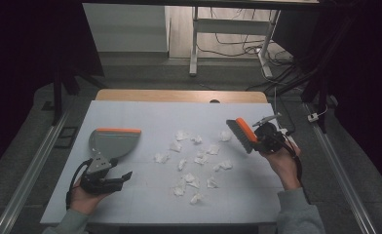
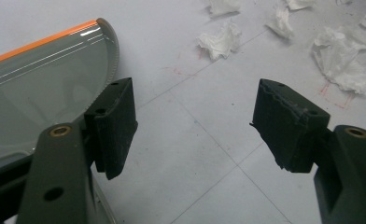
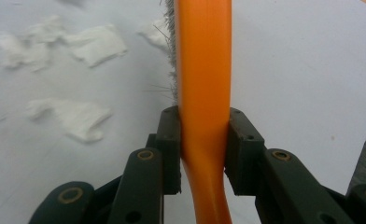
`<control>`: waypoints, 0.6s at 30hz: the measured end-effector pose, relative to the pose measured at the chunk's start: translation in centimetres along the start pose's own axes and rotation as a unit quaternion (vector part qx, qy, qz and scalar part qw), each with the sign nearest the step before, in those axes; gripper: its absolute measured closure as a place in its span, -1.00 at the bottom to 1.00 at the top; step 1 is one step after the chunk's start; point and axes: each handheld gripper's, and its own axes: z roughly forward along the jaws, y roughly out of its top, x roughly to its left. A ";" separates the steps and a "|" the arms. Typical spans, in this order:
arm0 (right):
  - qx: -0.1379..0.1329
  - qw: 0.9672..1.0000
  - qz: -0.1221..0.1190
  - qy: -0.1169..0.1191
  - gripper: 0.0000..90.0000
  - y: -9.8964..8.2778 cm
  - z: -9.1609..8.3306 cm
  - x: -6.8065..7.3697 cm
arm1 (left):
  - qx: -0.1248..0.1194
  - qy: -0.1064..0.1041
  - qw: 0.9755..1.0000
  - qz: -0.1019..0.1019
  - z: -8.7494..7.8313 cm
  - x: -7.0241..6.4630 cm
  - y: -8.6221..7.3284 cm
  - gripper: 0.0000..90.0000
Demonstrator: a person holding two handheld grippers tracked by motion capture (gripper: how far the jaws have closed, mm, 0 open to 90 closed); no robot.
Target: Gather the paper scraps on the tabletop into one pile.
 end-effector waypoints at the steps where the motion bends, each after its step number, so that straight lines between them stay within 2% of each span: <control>1: 0.007 1.000 0.003 -0.006 0.56 0.6 0.4 -0.2 | 0.000 0.000 1.000 0.000 0.0 0.0 0.0 -0.31; 5: 0.015 1.000 0.004 -0.017 0.56 2.1 1.5 -1.1 | 0.000 0.002 1.000 0.000 -0.1 -0.1 0.1 -0.31; 7: 0.023 0.999 0.006 -0.031 0.56 3.5 2.6 -1.8 | -0.005 0.003 1.000 -0.004 -0.2 0.0 0.2 -0.31; 10: 0.066 0.997 -0.005 -0.035 0.56 5.4 4.2 -2.2 | -0.005 0.002 1.000 -0.003 -0.2 0.1 0.4 -0.31; 12: 0.093 0.995 -0.023 -0.032 0.56 6.2 5.4 -2.6 | -0.005 0.000 1.000 -0.001 -0.2 0.1 0.3 -0.31; 13: 0.108 0.993 -0.030 -0.029 0.56 6.5 6.0 -2.6 | -0.005 -0.001 1.000 -0.001 -0.2 0.1 0.2 -0.31; 14: 0.108 0.993 -0.042 -0.029 0.56 6.8 6.2 -2.5 | -0.006 -0.002 1.000 0.000 -0.3 0.1 0.1 -0.30; 15: 0.108 0.993 -0.034 -0.014 0.56 7.2 6.5 -2.3 | -0.008 -0.007 1.000 -0.002 -0.5 0.2 -0.1 -0.30; 16: 0.112 0.993 -0.047 -0.006 0.56 7.5 6.7 -2.0 | -0.009 -0.013 1.000 -0.005 -0.5 0.2 -0.2 -0.30; 18: 0.125 0.990 -0.068 -0.009 0.56 8.1 6.9 -1.0 | -0.012 -0.021 1.000 -0.007 -0.5 0.2 -0.2 -0.30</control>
